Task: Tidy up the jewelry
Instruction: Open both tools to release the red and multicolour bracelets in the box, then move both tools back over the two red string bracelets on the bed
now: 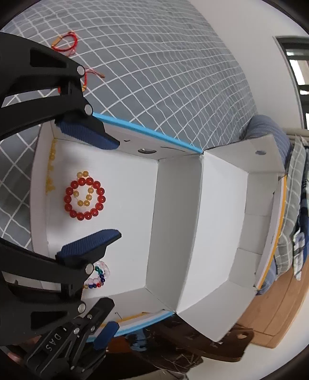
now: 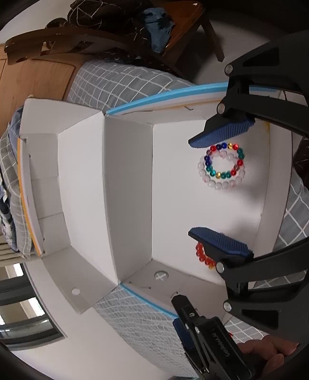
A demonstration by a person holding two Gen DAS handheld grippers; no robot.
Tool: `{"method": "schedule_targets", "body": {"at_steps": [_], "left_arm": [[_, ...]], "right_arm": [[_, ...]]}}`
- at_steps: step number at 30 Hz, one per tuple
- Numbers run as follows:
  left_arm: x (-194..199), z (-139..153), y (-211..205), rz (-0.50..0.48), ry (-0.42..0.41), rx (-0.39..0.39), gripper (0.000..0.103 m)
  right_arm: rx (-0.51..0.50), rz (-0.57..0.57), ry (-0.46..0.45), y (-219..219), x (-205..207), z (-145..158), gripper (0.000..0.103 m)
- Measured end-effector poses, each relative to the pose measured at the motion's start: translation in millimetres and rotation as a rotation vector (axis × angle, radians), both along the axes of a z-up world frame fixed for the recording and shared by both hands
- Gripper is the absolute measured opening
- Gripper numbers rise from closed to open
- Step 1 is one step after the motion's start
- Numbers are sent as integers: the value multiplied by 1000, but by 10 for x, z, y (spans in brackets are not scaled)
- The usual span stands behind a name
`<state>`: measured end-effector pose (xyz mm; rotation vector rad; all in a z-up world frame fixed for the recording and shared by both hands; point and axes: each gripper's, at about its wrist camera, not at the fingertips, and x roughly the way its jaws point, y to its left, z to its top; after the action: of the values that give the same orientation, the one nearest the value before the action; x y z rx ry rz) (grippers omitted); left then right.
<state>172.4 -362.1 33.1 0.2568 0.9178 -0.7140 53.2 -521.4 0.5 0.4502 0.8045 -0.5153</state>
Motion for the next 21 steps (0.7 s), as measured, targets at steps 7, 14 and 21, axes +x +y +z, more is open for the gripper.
{"method": "schedule_targets", "body": {"at_steps": [7,14,21], "left_arm": [[-15,151,202,38,-19,-9,82],[22,264,500,96,-45,-30,90],[102,324,861,169,-54,-31,93]], "right_arm": [[-17,37,-33,146,65,129,77],[-45,82,-43,368,192,230,81],[-69,151,-30,632,376,316,85]]}}
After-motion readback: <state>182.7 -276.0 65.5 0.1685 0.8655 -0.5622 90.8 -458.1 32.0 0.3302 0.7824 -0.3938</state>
